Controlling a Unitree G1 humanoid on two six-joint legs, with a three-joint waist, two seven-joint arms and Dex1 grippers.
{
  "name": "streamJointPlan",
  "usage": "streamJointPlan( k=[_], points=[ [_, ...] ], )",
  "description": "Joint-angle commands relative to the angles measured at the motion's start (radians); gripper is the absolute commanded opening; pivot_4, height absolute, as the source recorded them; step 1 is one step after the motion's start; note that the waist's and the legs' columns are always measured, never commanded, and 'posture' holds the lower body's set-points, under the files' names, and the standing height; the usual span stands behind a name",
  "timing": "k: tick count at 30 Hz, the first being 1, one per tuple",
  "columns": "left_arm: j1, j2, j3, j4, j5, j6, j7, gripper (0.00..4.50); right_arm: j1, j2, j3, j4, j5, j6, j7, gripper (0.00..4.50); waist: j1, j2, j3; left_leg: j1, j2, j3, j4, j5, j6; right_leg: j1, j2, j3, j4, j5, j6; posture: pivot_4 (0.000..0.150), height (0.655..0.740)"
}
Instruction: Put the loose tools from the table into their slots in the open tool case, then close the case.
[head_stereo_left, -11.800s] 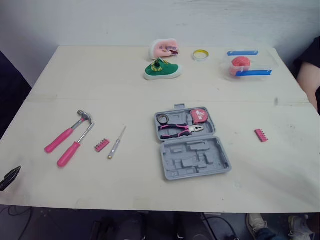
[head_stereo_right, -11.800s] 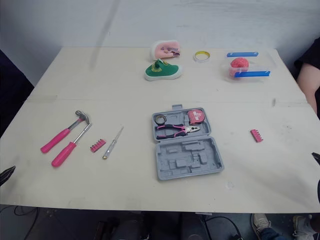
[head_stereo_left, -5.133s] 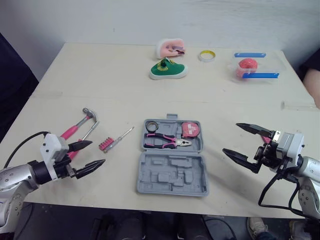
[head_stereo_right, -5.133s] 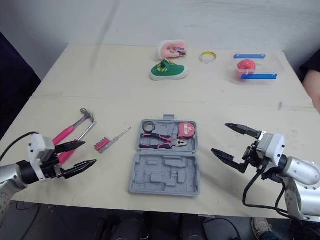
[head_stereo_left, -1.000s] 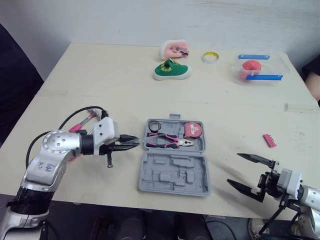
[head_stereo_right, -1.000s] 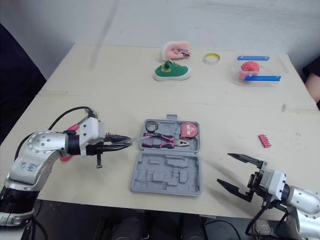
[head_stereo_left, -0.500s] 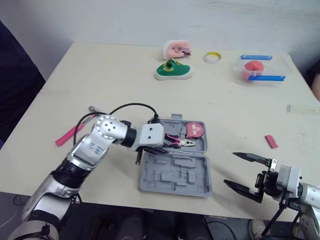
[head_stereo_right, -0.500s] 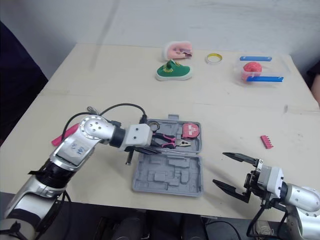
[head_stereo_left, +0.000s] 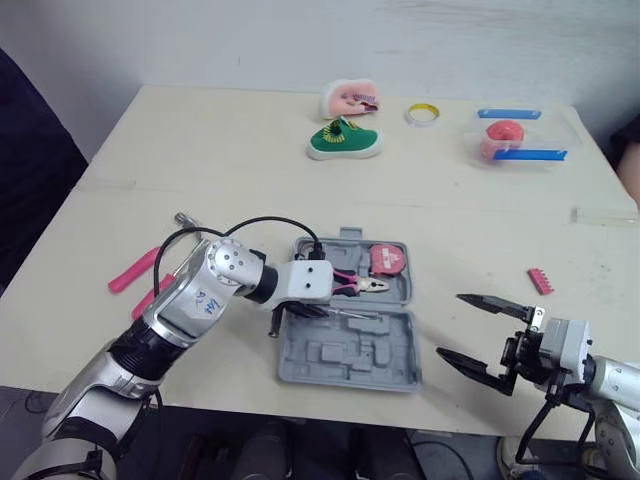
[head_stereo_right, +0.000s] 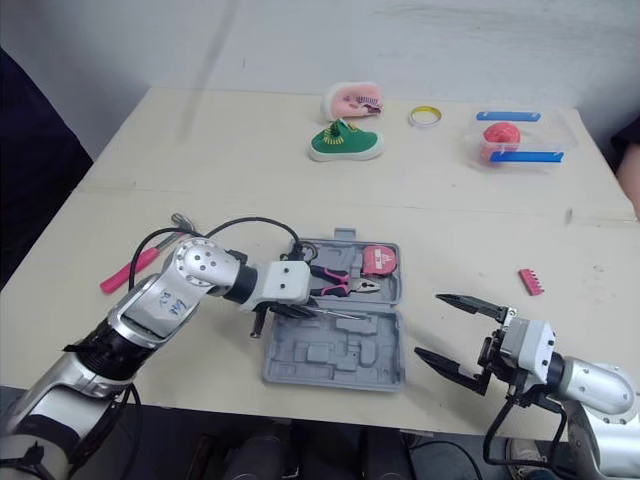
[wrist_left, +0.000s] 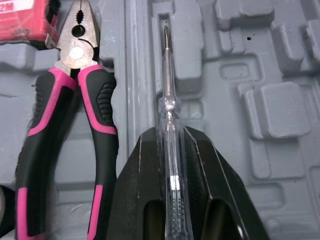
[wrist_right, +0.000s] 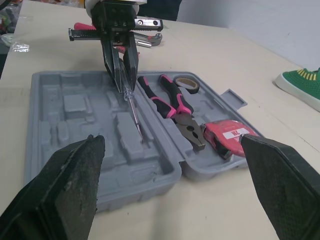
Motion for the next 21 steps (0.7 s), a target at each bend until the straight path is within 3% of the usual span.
streamJointPlan(
  k=[1, 18, 19, 21],
  points=[
    [-0.002, -0.014, -0.007, -0.023, 0.017, 0.009, 0.013, 0.04, -0.014, -0.016, -0.001, -0.052, 0.001, 0.027, -0.022, 4.5, 0.0, 0.0, 0.0, 0.0, 0.0, 0.0, 0.0, 0.0, 0.0, 0.0, 0.0, 0.0, 0.0, 0.0, 0.0, 0.15, 0.74],
    [0.033, -0.031, -0.004, -0.025, 0.027, -0.014, 0.029, 0.04, -0.048, -0.015, 0.016, -0.111, -0.008, 0.106, -0.065, 4.5, 0.0, 0.0, 0.0, 0.0, 0.0, 0.0, 0.002, -0.001, 0.001, 0.0, 0.0, 0.0, 0.001, 0.0, 0.0, 0.15, 0.74],
    [0.036, -0.031, -0.003, -0.031, 0.023, -0.019, 0.026, 1.01, -0.05, -0.015, 0.017, -0.112, -0.008, 0.108, -0.066, 4.5, 0.0, 0.0, 0.0, 0.0, 0.0, 0.0, 0.002, -0.001, 0.001, 0.0, 0.0, 0.0, 0.001, 0.0, 0.0, 0.15, 0.74],
    [0.034, -0.044, 0.002, -0.03, 0.025, -0.052, 0.039, 1.83, -0.053, -0.013, 0.021, -0.113, -0.007, 0.113, -0.066, 4.5, 0.0, 0.0, 0.0, 0.0, 0.0, 0.0, 0.002, -0.001, 0.001, 0.0, 0.0, 0.0, 0.001, 0.0, 0.0, 0.15, 0.74]
  ],
)
